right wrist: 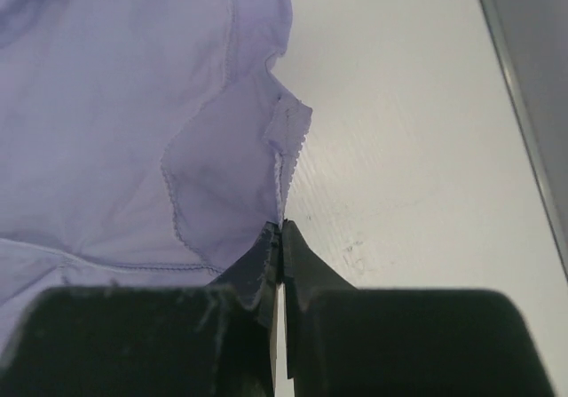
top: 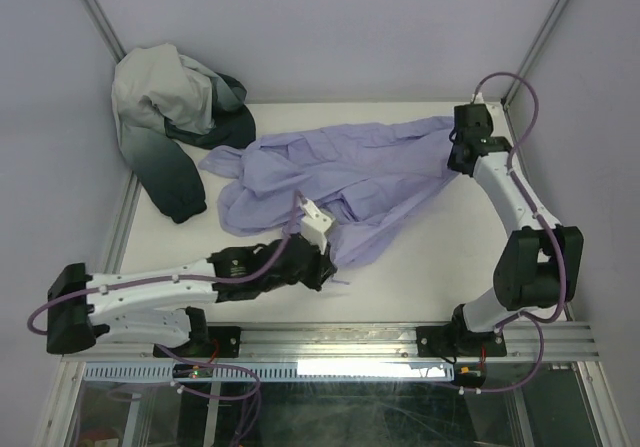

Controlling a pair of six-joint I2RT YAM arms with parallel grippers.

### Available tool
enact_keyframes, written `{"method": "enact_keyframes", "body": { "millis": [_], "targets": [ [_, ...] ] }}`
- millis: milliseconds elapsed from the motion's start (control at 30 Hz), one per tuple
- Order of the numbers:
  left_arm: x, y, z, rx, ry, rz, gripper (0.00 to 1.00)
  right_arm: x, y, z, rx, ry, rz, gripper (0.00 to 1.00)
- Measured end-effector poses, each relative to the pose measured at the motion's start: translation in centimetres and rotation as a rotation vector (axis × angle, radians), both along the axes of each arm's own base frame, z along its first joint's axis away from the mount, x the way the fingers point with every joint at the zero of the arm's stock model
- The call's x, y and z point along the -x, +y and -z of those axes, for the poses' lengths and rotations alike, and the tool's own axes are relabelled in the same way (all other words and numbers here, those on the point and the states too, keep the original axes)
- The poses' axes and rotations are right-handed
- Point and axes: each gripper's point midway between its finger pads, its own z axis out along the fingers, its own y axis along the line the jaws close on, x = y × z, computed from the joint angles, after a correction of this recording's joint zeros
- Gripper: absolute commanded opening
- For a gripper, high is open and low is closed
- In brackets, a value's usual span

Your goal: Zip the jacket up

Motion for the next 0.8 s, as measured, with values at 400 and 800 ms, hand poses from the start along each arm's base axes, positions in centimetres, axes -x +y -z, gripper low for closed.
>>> {"method": "enact_keyframes", "body": {
  "millis": [400,800],
  "targets": [
    [-8.2,4.5,-3.3,0.280,0.074,-0.168,0.00,-8.2,5.4,-5.3,-0.107,-0.026,-0.224,0.00],
    [-13.2,14.4,6.0,0.270,0.260,-0.656,0.36,-12.3,15.9,0.8,-0.282,0.066,-0.452,0.41]
  ]
}}
